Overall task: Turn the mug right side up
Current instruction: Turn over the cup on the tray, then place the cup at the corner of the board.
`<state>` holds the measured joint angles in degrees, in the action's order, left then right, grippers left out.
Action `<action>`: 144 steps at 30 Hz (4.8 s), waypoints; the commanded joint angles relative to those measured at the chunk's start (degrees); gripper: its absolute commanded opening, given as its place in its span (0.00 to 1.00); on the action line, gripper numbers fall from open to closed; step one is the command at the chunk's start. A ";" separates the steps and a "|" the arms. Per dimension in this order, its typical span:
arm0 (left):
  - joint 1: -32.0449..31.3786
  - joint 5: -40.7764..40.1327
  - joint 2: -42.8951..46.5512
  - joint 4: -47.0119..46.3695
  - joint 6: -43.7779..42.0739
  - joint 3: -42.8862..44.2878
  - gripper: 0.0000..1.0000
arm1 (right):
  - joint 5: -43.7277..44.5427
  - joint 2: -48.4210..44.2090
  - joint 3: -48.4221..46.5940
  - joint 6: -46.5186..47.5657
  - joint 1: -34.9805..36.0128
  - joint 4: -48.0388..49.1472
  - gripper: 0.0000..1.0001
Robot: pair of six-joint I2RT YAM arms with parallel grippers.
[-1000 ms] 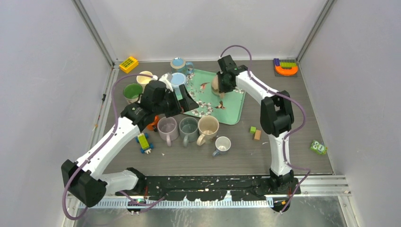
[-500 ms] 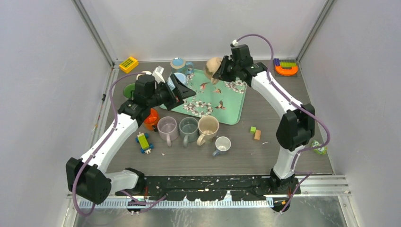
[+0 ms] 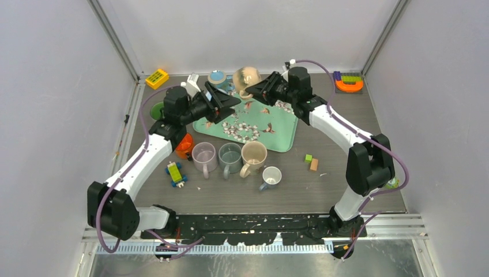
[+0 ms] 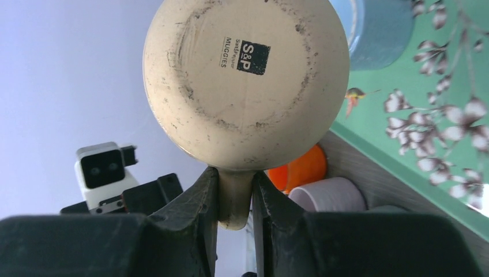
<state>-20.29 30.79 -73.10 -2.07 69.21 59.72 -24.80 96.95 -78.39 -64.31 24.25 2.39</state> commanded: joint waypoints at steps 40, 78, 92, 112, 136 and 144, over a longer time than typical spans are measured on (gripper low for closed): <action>4.21 5.75 -7.13 -28.52 23.30 -4.23 0.35 | -9.07 -5.62 4.12 -17.06 5.15 34.52 0.01; 4.21 -1.42 -0.95 6.90 -5.48 8.73 0.00 | -7.77 -6.22 1.99 -2.91 6.51 14.27 0.60; 4.21 -11.73 3.42 23.06 -19.20 11.82 0.00 | 7.03 -13.44 -0.07 15.30 6.45 -10.66 0.91; 9.54 -49.63 13.15 50.81 -30.88 12.45 0.00 | 13.88 -20.83 2.34 23.12 6.51 -18.04 1.00; 30.32 -49.57 5.68 41.89 -23.14 -5.07 0.00 | 11.60 -24.51 5.23 28.98 6.51 -20.94 1.00; 30.88 -48.84 1.80 35.04 -21.52 -10.53 0.00 | 11.81 -25.00 5.46 30.66 6.44 -22.32 1.00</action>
<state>9.74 -16.27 -71.53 42.28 45.87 49.65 -12.53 74.08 -72.73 -35.83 30.65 -19.79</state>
